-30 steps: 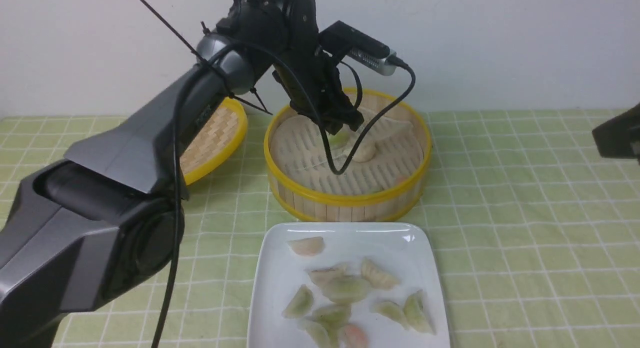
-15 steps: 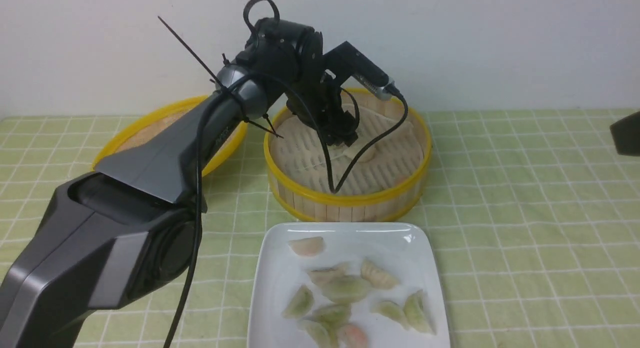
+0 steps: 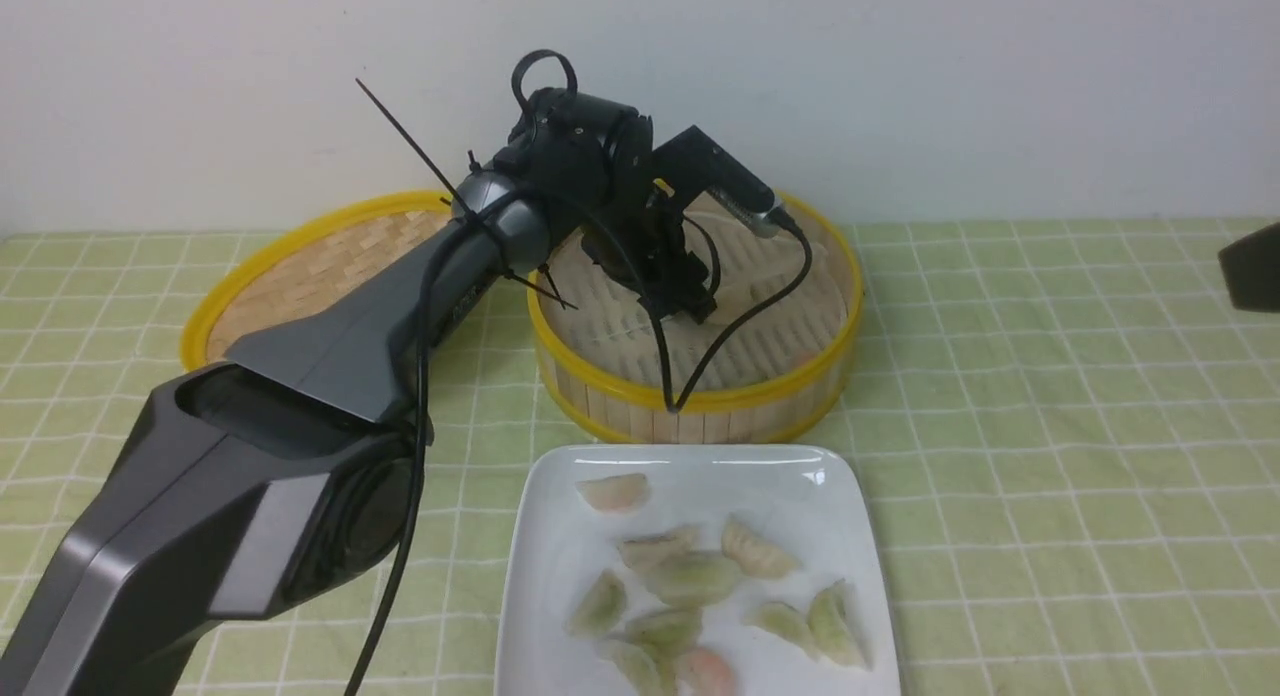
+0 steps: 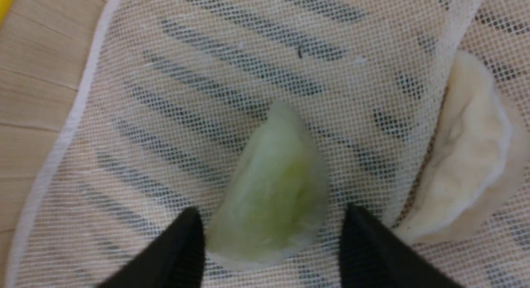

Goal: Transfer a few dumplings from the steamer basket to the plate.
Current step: Use the left arm to grab a dumpling from the steamer, then use the left arm to put the dumpling into the plate

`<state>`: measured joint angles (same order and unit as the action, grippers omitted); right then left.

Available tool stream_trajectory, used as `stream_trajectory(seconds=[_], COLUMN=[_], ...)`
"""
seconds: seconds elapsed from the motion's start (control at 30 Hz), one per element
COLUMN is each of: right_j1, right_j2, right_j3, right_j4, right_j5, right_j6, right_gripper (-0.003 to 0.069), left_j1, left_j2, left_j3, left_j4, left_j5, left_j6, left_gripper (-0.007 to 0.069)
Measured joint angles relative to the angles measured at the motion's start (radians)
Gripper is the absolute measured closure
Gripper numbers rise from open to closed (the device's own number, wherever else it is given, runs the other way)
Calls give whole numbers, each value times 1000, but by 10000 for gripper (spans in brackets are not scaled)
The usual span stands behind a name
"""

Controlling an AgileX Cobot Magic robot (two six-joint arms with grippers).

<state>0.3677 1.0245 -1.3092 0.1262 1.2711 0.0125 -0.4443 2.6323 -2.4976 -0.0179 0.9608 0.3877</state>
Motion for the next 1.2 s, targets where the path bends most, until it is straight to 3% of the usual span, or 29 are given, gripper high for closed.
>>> stream_trajectory(seconds=[0.07,0.1,0.43,0.6,0.73,0.83,1.0,1.2], right_j1=[0,0,0,0,0,0,0,0], right_j2=[0,0,0,0,0,0,0,0], right_j3=[0,0,0,0,0,0,0,0], right_j4=[1,1,12,33,61,63,64,64], right_j5=[0,0,0,0,0,0,0,0], right_j6=[1,2,0,-2,-2,-2,-2,-12], right_gripper=[673,673,673,673,673,673,673,673], left_j1=[0,0,-1,-1,-1,-1,-2,-47], left_j2=[1,-2,-146,-287,-390,-496,-775,-932], left_j3=[-3,-6,-80,-123,-68,49,517,967], left_j4=[-5,-2,24,18,-25,-92,-236,-273], left_j5=[4,10,269,281,291,291,290,277], left_j6=[2,3,-20,-40,-126,-185,-206,-184], left_gripper=[413,420,417,417,417,417,417,418])
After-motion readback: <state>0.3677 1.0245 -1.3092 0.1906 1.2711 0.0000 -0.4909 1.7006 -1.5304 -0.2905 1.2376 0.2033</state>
